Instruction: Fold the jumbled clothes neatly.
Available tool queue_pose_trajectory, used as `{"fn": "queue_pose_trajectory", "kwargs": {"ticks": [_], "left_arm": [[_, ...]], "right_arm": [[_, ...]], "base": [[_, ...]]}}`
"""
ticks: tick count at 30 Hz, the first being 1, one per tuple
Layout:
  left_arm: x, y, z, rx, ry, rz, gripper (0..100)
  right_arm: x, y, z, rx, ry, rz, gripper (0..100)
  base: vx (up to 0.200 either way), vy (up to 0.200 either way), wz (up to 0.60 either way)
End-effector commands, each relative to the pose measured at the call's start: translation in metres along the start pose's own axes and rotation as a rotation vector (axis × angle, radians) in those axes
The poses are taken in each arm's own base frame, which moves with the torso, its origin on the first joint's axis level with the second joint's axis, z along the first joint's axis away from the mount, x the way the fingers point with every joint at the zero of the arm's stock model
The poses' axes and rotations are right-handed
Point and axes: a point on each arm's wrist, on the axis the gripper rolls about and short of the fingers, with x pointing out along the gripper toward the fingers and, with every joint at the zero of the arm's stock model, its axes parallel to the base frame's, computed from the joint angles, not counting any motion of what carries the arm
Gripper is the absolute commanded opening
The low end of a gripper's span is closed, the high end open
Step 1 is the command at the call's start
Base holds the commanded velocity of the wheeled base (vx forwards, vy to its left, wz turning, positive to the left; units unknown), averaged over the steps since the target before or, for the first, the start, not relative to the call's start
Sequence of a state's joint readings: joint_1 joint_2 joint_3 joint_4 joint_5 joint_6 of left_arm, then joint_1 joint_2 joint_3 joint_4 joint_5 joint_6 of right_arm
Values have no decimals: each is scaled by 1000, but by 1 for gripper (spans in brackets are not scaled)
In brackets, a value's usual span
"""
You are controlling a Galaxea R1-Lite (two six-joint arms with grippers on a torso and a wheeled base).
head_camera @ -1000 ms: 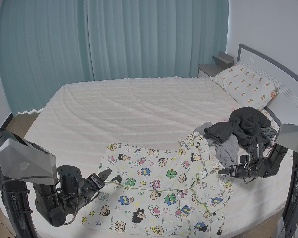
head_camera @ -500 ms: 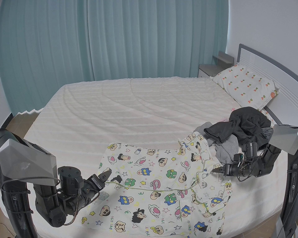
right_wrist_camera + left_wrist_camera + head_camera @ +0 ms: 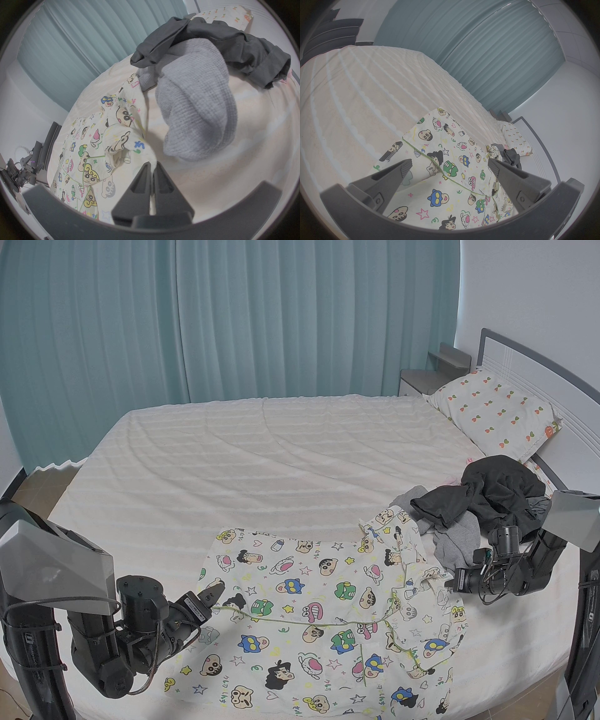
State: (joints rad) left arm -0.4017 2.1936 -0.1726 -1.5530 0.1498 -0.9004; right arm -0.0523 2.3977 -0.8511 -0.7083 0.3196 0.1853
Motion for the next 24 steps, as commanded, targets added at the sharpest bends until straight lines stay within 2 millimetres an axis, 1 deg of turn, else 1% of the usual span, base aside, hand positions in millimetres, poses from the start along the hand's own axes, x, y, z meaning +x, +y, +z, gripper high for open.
{"fn": "queue_pose_trajectory", "kwargs": {"ticks": [1, 6, 8, 10, 18, 24], "left_arm": [[0, -1, 1, -2, -9, -11, 100], [0, -1, 1, -8, -9, -11, 100], [0, -1, 1, -10, -9, -11, 100], [0, -1, 1, -10, -10, -10, 100], [0, -1, 1, -10, -10, -10, 100], [0, 0, 0, -9, -8, -7, 100]], "right_arm": [[-4, -8, 4, 24, -20, -32, 0], [-12, -27, 7, 68, -44, -94, 0], [-13, -29, 7, 73, -47, -102, 0], [-14, -35, 7, 85, -53, -141, 0], [-16, -38, 1, 99, -36, -169, 0], [-19, -37, 7, 147, -73, -182, 0]], "base": [[0, 0, 0], [0, 0, 0], [0, 0, 0], [0, 0, 0], [0, 0, 0], [0, 0, 0]]}}
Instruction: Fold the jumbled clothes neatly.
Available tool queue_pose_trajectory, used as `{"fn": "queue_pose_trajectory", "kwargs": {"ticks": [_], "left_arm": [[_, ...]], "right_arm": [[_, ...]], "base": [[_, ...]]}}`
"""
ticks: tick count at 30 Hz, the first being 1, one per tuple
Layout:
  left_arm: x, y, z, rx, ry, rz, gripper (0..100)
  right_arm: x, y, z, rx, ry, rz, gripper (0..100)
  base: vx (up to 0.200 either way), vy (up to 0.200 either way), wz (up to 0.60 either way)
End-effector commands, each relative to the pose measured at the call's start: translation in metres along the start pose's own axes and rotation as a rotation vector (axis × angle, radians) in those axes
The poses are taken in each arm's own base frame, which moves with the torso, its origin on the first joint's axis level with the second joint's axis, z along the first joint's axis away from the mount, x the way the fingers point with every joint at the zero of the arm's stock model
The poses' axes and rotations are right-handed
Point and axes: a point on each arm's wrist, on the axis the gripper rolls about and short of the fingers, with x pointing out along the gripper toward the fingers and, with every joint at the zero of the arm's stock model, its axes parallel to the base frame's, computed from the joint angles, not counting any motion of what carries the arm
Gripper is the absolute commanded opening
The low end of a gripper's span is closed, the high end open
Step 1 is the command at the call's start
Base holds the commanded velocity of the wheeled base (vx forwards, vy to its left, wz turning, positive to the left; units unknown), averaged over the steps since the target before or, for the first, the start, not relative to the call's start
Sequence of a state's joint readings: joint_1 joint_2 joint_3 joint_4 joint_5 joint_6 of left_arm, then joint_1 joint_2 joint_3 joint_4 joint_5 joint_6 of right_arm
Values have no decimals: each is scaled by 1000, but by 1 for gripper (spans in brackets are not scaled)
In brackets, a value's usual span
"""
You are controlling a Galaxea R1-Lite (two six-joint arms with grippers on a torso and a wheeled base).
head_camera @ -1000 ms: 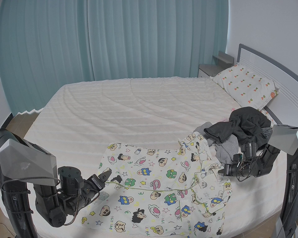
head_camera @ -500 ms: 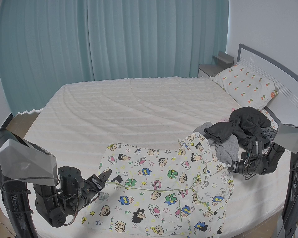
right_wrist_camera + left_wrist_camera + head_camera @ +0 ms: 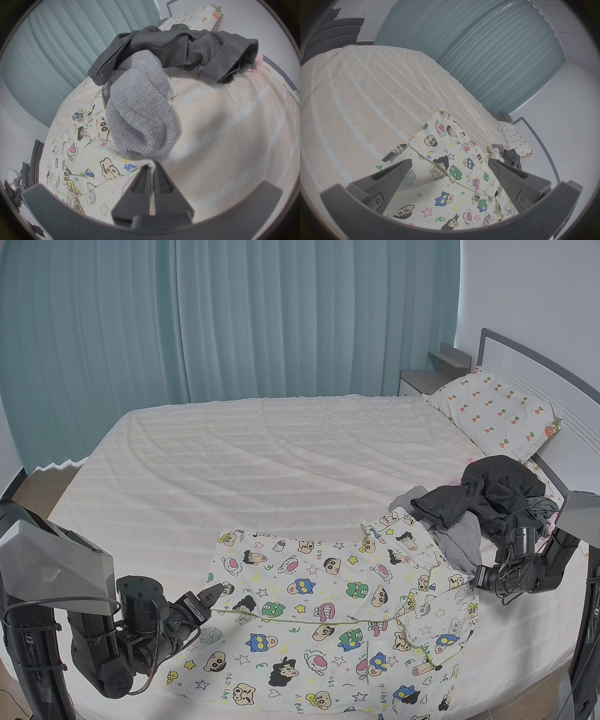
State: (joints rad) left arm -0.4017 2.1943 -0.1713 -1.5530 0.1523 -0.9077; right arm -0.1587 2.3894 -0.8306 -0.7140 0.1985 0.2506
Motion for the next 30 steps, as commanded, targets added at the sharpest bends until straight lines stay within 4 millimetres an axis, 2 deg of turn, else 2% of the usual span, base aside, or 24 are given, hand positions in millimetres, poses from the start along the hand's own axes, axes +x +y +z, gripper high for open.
{"fn": "queue_pose_trajectory", "kwargs": {"ticks": [1, 4, 8, 9, 12, 15, 17, 20, 22, 23, 24, 26, 27, 30], "left_arm": [[0, -1, 1, -2, -7, -10, 100], [-3, 1, -1, 0, 8, -5, 100], [-10, 6, -3, 0, 69, -14, 100], [-10, 6, -3, 0, 69, -14, 100], [-16, 11, -1, -9, 108, -18, 100], [-21, 14, -3, -8, 139, -13, 100], [-24, 16, -5, -12, 174, -17, 100], [-24, 16, -6, -42, 182, -20, 100], [-25, 16, -7, -53, 186, -20, 100], [-25, 16, -7, -56, 187, -20, 100], [-25, 15, -7, -56, 190, -21, 100], [-25, 15, -7, -58, 190, -20, 100], [-25, 15, -7, -58, 190, -20, 100], [-25, 16, -8, -57, 195, -16, 100]], "right_arm": [[-5, 2, 5, 5, -22, 4, 100], [-10, 5, 5, 3, -22, 8, 100], [-32, 11, 4, 1, -33, 21, 100], [-32, 11, 4, 1, -33, 21, 100], [-60, 20, 3, 26, -54, 34, 100], [-84, 33, -8, 41, -50, 60, 100], [-109, 48, -25, 49, -45, 93, 100], [-128, 62, -42, 56, -51, 129, 100], [-134, 66, -57, 56, -36, 112, 100], [-135, 66, -58, 55, -36, 107, 100], [-137, 67, -73, 41, -19, 68, 100], [-141, 69, -87, 20, -2, 40, 100], [-141, 69, -89, 19, 1, 40, 100], [-151, 78, -116, 32, 45, 70, 100]], "base": [[0, 0, 0], [0, 0, 0], [0, 0, 0], [0, 0, 0], [0, 0, 0], [0, 0, 0], [0, 0, 0], [0, 0, 0], [-200, 0, 0], [-200, 0, 0], [-200, 0, 0], [-200, 0, 0], [-200, 0, 0], [-200, 0, 0]]}}
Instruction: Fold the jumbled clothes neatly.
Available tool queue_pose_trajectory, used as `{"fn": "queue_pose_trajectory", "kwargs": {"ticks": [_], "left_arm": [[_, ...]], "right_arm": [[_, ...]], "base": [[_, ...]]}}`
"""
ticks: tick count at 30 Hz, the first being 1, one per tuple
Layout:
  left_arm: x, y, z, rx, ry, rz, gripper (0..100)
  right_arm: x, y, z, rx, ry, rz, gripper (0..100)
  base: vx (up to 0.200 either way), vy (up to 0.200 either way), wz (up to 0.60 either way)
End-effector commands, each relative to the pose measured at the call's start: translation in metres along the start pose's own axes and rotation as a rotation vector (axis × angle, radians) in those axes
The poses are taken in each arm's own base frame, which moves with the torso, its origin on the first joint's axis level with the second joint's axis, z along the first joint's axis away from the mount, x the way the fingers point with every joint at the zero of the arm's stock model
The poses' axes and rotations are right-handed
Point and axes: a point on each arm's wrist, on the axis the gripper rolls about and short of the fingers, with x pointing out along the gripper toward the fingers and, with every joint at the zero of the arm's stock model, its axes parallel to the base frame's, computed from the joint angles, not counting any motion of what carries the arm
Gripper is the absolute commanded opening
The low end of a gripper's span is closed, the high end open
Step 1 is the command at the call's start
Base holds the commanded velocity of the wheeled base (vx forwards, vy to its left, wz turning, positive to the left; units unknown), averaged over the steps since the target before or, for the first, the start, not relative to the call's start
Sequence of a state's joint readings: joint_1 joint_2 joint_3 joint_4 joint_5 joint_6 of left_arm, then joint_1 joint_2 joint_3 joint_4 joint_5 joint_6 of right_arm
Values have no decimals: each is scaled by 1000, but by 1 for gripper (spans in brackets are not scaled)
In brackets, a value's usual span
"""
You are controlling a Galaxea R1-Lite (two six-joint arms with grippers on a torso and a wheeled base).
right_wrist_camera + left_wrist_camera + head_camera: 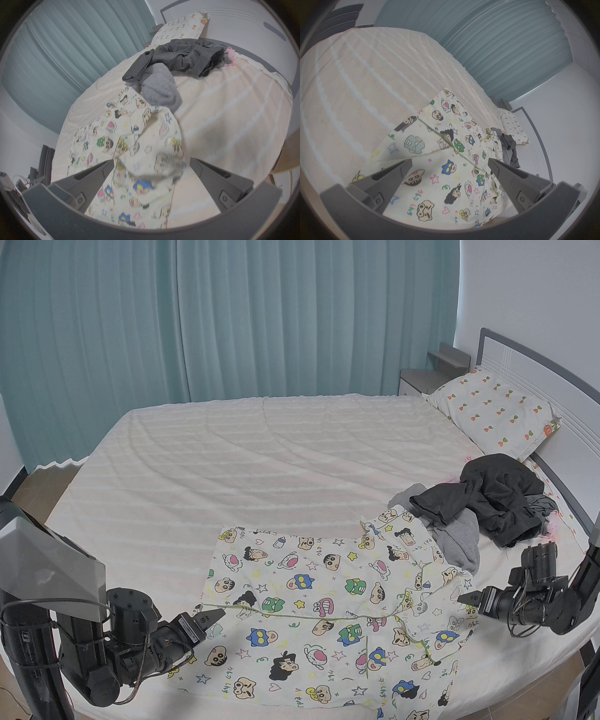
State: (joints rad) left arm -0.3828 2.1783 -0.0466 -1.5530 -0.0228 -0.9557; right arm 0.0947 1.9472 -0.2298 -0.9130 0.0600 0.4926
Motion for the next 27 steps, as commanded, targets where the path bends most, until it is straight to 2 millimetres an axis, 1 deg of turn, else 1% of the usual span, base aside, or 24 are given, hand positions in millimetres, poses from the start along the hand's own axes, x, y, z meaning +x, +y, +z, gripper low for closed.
{"fn": "queue_pose_trajectory", "kwargs": {"ticks": [1, 2, 4, 5, 6, 8, 9, 14, 15, 16, 17, 19, 22, 27], "left_arm": [[-1, 0, -1, -5, 5, -7, 100], [-1, 0, -1, -5, 5, -7, 100], [-1, 0, -2, -6, 10, -8, 100], [-1, 0, -2, -6, 11, -8, 100], [-1, 1, -2, -6, 14, -8, 100], [-1, 1, -2, -6, 14, -8, 100], [0, 1, -2, -7, 17, -11, 100], [0, 1, -2, -7, 19, -10, 100], [1, 2, -3, -6, 23, -5, 100], [1, 2, -3, -7, 24, -6, 100], [2, 2, -3, -7, 25, -5, 100], [2, 3, -4, -6, 31, -4, 100], [3, 3, -3, -7, 35, -7, 100], [5, 4, -5, -6, 42, -2, 100]], "right_arm": [[-21, 14, -45, -10, 72, 35, 100], [-21, 14, -46, -7, 74, 34, 100], [-18, 12, -61, -10, 119, -5, 100], [-17, 10, -64, -17, 132, -16, 100], [-12, 10, -68, -22, 146, -32, 100], [-10, 10, -69, -24, 151, -35, 100], [1, 6, -76, -34, 182, -60, 100], [19, 2, -83, -59, 194, -55, 100], [28, 0, -88, -71, 205, -52, 100], [31, -1, -90, -77, 207, -52, 100], [40, -3, -93, -103, 201, -44, 100], [50, -6, -95, -150, 164, -15, 100], [53, -7, -95, -183, 179, 3, 100], [59, -3, -90, -200, 158, 44, 100]], "base": [[-200, 0, 0], [-200, 0, 0], [-200, 0, 0], [-200, 0, 0], [-200, 0, 0], [-200, 0, 0], [0, 0, 0], [0, 0, 0], [0, 0, 0], [0, 0, 0], [0, 0, 0], [0, 0, 0], [0, 0, 0], [0, 0, 0]]}}
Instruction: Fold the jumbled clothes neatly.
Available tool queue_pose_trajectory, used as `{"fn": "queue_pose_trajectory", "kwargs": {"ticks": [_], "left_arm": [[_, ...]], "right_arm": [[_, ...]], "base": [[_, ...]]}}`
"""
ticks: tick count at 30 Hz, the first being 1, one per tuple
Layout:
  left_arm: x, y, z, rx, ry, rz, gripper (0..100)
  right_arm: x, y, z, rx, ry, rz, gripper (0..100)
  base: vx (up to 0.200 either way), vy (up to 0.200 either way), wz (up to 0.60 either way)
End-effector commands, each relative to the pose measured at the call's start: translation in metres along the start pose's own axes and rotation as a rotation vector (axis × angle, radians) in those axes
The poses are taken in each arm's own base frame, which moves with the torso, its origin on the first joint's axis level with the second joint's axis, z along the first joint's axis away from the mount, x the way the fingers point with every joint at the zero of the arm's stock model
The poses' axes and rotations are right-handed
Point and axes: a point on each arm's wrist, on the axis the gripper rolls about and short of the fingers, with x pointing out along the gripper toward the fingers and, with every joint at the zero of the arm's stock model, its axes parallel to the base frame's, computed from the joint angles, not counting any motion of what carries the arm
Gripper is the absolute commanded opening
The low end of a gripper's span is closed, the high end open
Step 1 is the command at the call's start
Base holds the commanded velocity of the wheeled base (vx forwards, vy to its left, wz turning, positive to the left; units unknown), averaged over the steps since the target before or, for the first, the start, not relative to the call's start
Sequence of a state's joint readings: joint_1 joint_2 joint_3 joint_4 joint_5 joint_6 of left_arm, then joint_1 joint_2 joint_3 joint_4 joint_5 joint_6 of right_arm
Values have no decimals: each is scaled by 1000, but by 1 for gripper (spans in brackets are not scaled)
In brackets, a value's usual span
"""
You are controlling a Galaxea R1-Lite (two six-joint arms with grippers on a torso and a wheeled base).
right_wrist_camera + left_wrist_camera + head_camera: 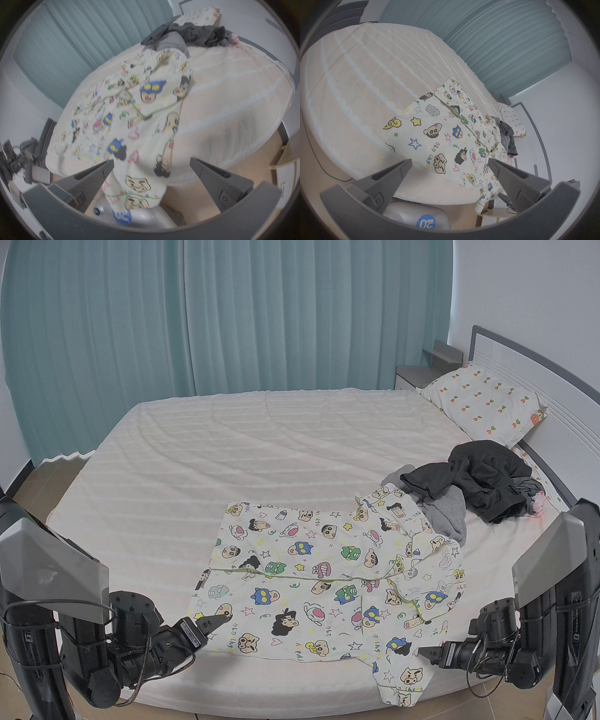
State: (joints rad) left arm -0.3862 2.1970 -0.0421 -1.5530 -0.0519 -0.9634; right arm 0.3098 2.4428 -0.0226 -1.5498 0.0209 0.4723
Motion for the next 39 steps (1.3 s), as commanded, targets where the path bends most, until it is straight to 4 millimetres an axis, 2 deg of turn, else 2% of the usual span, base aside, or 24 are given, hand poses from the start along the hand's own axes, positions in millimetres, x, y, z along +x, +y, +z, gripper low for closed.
{"fn": "queue_pose_trajectory", "kwargs": {"ticks": [1, 7, 14, 19, 26, 39], "left_arm": [[3, 1, -1, 0, 3, -3, 100], [4, 1, 0, 1, -1, 0, 100], [4, 1, 0, 1, -3, -3, 100], [4, 1, 0, 1, -3, -3, 100], [4, 1, 0, 1, -3, 0, 100], [4, 1, 0, 3, -5, -1, 100]], "right_arm": [[15, -7, -8, -21, 47, -13, 100], [22, -5, -1, -53, 19, 30, 100], [21, 2, 2, -95, 13, 86, 100], [13, 6, -4, -127, 40, 96, 100], [12, 7, -10, -141, 73, 97, 100], [32, 20, -8, -169, 38, 133, 100]], "base": [[0, 0, 0], [0, 0, 0], [0, 0, 0], [0, 0, 0], [0, 0, 0], [0, 0, 0]]}}
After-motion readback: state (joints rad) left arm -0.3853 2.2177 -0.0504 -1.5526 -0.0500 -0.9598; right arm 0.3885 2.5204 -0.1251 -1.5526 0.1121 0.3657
